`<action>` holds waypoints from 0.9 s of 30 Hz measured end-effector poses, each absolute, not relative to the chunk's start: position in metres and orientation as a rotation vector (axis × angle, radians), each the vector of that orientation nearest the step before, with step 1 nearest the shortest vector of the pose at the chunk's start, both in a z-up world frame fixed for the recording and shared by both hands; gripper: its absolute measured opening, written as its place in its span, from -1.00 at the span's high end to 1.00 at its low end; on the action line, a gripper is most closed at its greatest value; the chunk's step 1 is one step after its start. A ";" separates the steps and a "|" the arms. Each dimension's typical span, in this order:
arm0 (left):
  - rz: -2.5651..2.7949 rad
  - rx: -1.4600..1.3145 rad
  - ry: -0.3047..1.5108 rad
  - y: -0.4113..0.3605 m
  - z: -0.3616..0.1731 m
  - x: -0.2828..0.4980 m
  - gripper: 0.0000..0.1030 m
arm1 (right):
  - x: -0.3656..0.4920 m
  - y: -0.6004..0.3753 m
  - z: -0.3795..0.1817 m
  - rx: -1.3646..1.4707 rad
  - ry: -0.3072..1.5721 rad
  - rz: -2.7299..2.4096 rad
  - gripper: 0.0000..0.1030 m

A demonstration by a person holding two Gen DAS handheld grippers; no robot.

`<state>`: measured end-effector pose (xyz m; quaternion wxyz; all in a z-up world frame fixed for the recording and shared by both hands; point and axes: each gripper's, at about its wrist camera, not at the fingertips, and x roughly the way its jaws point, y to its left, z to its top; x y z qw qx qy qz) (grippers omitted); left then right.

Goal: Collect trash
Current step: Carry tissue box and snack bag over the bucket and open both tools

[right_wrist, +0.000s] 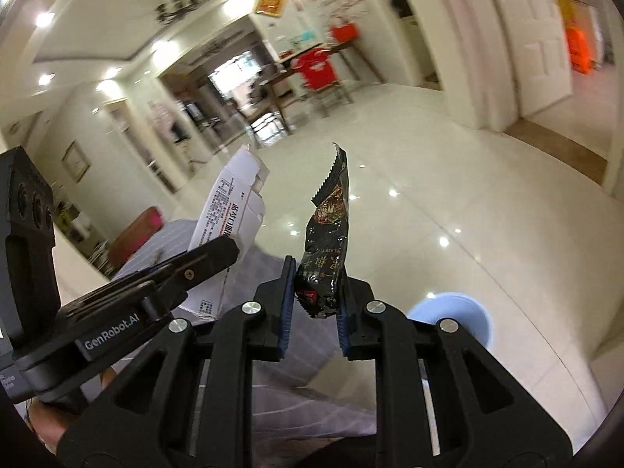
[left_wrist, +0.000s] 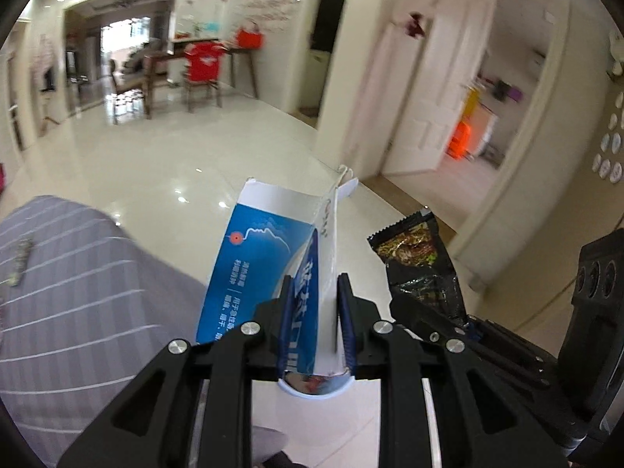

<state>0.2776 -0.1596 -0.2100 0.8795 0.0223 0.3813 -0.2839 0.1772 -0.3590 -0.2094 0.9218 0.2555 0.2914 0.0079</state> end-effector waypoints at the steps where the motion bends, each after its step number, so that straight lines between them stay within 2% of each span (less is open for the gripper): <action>1: -0.606 0.052 0.808 -0.171 -0.217 0.281 0.59 | 0.179 -0.367 -0.214 0.533 0.605 0.003 0.63; 3: -0.626 0.068 0.825 -0.189 -0.232 0.291 0.59 | 0.185 -0.384 -0.227 0.559 0.619 -0.013 0.58; 5: -0.631 0.086 0.853 -0.202 -0.246 0.302 0.59 | 0.197 -0.399 -0.243 0.584 0.639 -0.037 0.42; 7: -0.610 0.088 0.886 -0.208 -0.263 0.317 0.58 | 0.207 -0.420 -0.266 0.611 0.680 -0.104 -0.30; 11: -0.583 0.092 0.956 -0.215 -0.293 0.339 0.58 | 0.211 -0.440 -0.294 0.665 0.720 -0.105 -0.31; 16: -0.589 0.111 1.007 -0.212 -0.319 0.343 0.58 | 0.207 -0.440 -0.304 0.668 0.733 -0.118 -0.31; 27: -0.643 0.136 1.021 -0.232 -0.328 0.333 0.57 | 0.179 -0.436 -0.296 0.644 0.651 -0.197 -0.31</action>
